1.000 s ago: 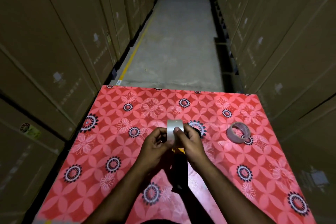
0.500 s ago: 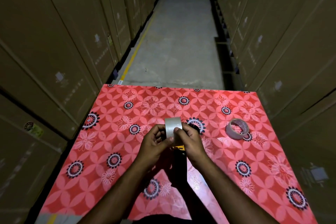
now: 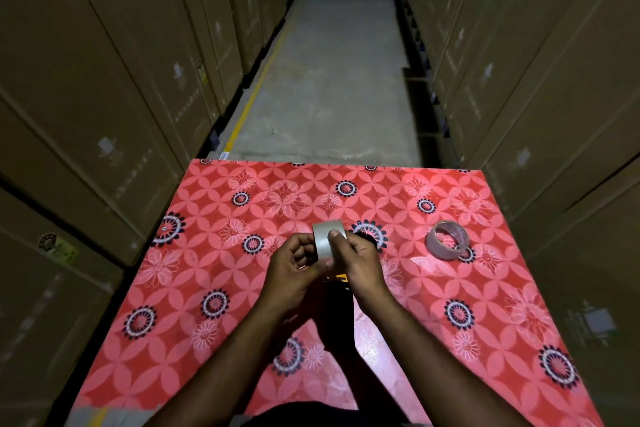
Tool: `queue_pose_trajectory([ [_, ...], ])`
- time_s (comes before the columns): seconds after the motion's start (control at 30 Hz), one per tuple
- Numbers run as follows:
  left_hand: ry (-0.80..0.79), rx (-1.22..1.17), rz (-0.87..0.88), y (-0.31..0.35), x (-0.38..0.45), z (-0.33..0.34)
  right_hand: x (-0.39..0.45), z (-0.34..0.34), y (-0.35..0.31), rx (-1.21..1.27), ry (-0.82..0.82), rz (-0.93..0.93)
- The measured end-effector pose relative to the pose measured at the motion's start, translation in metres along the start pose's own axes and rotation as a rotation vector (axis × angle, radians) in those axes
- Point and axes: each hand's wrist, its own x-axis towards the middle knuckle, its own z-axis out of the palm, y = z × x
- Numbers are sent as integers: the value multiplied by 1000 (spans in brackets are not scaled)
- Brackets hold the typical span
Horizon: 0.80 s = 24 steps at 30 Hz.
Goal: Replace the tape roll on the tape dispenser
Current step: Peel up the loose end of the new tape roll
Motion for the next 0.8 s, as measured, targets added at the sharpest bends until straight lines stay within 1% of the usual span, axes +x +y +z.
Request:
queue_pose_trajectory([
  [0.07, 53, 28, 8, -1, -1, 0, 2, -4, 3, -30, -15, -28],
  [0.13, 96, 53, 53, 0, -1, -4, 4, -8, 8, -76, -40, -65],
  [0.27, 86, 323, 208, 11, 2, -8, 3, -12, 9, -122, -99, -53],
  [0.37, 126, 387, 273, 17, 4, -11, 2, -15, 6, -143, -169, -44],
  [0.47, 152, 355, 264, 15, 4, -13, -2, -19, -1, -161, -255, -20],
  [0.57, 175, 325, 231, 16, 5, -12, -2, -22, -5, -243, -302, -57],
  [0.8, 273, 286, 162, 15, 4, -10, -2, -31, -5, -291, -423, -51],
])
